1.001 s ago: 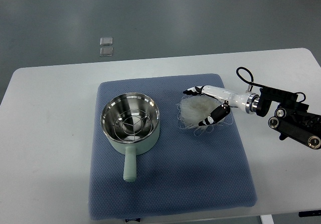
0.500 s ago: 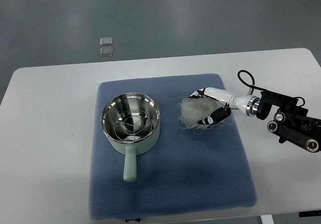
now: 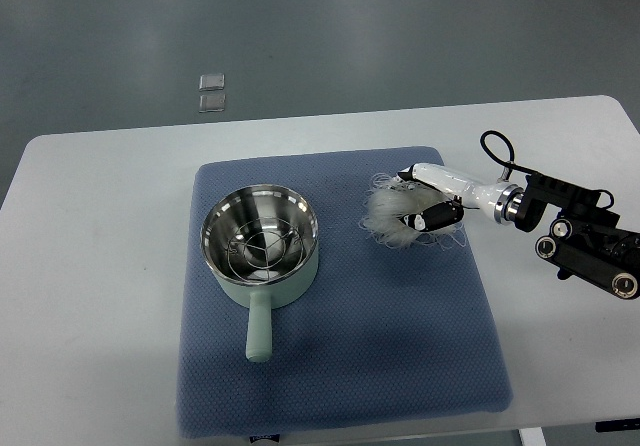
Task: Put vermicelli into pot with right hand
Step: 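Lift the vermicelli with the right hand and carry it over the pot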
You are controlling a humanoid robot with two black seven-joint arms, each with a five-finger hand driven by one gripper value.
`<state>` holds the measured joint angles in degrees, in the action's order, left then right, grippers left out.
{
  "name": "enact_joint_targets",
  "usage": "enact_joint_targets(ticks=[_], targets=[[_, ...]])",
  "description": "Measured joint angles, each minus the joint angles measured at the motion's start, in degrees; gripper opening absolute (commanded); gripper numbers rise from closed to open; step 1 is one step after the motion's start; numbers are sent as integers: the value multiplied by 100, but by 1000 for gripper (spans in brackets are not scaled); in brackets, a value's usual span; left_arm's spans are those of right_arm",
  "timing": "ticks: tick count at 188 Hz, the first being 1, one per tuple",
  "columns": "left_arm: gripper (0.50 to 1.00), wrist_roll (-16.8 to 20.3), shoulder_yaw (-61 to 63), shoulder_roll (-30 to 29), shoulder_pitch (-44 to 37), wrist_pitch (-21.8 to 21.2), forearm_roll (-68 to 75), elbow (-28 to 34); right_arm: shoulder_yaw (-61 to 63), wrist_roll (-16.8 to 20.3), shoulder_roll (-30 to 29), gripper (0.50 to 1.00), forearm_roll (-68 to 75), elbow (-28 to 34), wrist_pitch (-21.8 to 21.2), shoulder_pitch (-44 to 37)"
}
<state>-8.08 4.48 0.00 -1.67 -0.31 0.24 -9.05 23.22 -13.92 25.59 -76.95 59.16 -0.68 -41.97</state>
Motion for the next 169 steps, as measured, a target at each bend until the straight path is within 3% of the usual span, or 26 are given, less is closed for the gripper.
enact_joint_targets(ticks=[91,169], targets=[[1000,0,0,0,0,4,-1,0,108,-14,-112,500,83,142,-27,-1285],[1000,0,0,0,0,-2,-2,0,0,-166,-986,500,34,838,-60,-1864]])
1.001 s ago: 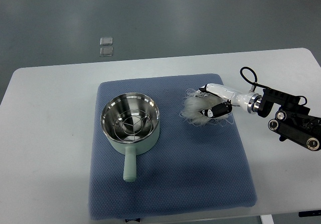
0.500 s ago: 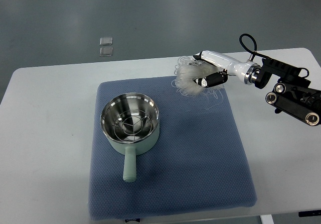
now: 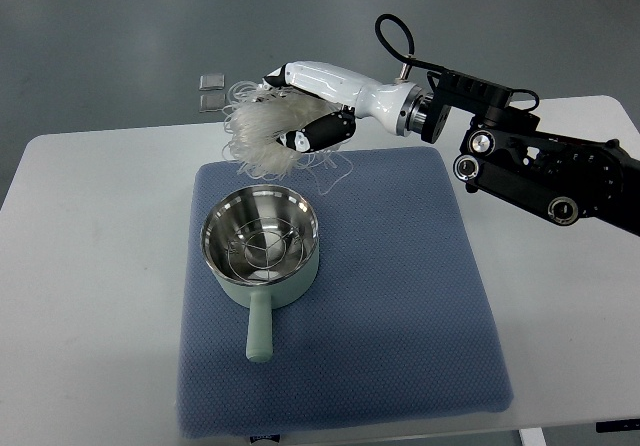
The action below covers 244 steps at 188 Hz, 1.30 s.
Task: Put vermicelli into pot with right hand
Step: 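Lift the vermicelli with the right hand and carry it over the pot, then lower the vermicelli into the steel pot and open the right hand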
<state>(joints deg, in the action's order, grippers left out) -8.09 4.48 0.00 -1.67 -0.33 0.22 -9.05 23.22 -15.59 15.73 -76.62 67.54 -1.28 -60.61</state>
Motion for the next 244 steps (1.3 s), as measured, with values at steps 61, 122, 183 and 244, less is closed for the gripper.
enact_joint_targets(ticks=[61,122,183,244], targets=[[1000,0,0,0,0,4,0,0,-615,-35,-605,500,-16,57,-84,152],[1000,0,0,0,-1,4,1,0,-661,-8,-759,921,-3,-80,-70,286],[1000,0,0,0,-1,3,1,0,-655,3,-701,924,56,-206,-115,296],[1000,0,0,0,-1,3,3,0,-504,-31,-380,921,568,-253,-93,344]])
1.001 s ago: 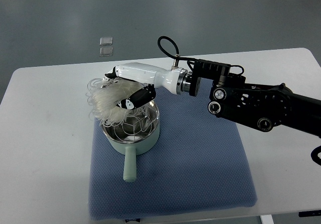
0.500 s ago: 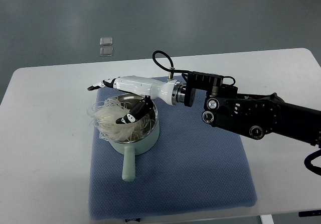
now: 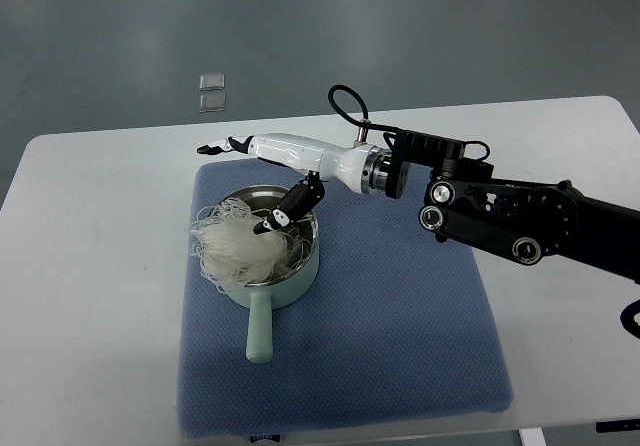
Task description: Put vermicelli into pot with right hand
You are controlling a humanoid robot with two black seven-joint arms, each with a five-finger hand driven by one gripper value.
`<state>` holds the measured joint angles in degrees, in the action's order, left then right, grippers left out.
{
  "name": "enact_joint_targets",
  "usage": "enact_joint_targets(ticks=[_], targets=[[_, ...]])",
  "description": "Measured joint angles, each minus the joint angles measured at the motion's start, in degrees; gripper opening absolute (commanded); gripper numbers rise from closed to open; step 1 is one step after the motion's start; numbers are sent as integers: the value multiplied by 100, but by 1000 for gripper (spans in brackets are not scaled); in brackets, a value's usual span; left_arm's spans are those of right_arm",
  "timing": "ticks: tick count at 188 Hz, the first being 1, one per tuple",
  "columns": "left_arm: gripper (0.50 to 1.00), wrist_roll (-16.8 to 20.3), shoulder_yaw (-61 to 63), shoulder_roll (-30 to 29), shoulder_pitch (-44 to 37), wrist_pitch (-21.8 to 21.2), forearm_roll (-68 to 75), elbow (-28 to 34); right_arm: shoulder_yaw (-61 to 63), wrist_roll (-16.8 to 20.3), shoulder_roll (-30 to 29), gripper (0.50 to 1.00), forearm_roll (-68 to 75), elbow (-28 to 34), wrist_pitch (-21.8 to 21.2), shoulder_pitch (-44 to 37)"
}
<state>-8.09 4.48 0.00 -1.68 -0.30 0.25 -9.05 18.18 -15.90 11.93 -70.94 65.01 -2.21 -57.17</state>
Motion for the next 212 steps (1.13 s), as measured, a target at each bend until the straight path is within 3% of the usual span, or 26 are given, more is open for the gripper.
enact_joint_targets(ticks=[42,82,116,165,212], targets=[[1000,0,0,0,0,0,0,0,27,44,359,921,2579,-270,-126,277],[1000,0,0,0,1,0,-2,0,37,56,403,921,5316,-1385,-832,456],[1000,0,0,0,1,0,-2,0,20,191,371,926,7013,-1983,-992,502],[1000,0,0,0,1,0,-2,0,47,214,249,926,7406,-2371,-1051,702],[1000,0,0,0,1,0,-2,0,50,211,282,926,7378,-2393,-1493,694]])
